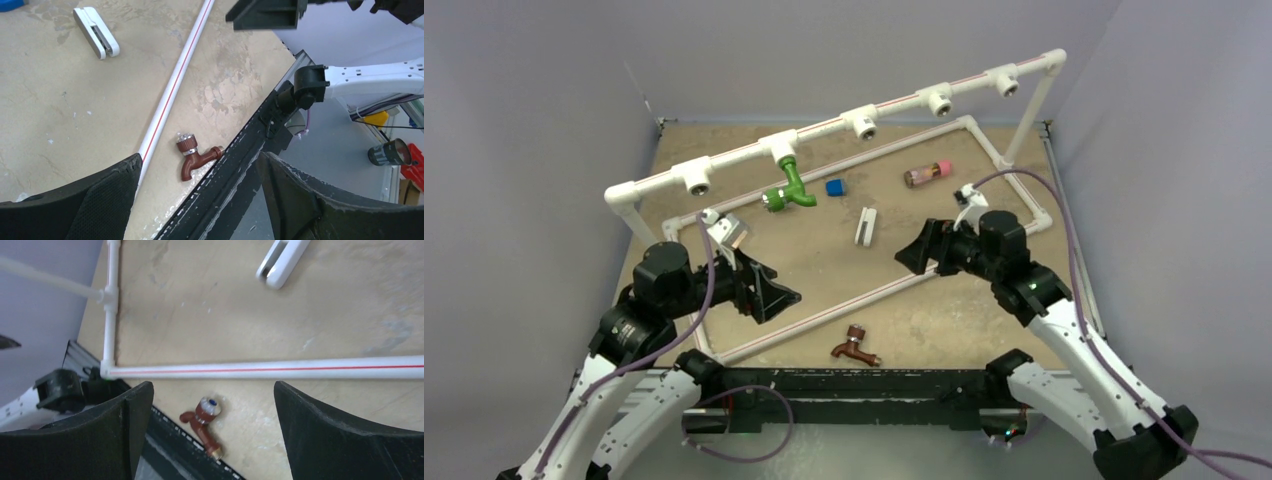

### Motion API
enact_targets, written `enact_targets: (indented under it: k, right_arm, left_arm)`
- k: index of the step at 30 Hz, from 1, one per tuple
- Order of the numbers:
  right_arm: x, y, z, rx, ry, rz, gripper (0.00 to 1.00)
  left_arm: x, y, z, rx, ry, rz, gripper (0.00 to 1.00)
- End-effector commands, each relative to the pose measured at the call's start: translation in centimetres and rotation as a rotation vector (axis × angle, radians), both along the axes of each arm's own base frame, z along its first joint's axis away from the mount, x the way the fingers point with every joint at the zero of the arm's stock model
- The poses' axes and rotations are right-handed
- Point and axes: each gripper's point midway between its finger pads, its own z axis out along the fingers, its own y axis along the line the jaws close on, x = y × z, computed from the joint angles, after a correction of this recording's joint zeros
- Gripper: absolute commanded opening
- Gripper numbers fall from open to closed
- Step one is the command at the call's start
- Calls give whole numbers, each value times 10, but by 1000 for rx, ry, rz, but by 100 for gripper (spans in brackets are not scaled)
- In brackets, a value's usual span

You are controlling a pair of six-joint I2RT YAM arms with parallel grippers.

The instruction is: Install the water faucets

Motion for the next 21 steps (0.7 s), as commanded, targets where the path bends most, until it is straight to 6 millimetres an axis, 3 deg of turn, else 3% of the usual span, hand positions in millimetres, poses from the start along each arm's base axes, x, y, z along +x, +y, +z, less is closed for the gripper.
enact_targets:
  k: [1,12,21]
  right_arm:
    - [-17,22,-18,10,83,27,91]
    - [-67,75,-71,-66,265,110,90]
    - [-101,106,-108,-151,359,38,89]
  left_arm:
    - [11,1,6,-17,-47,41,85]
    - [17,4,-6,-14,-31,91,86]
    - [17,8,-7,-20,-31,120,86]
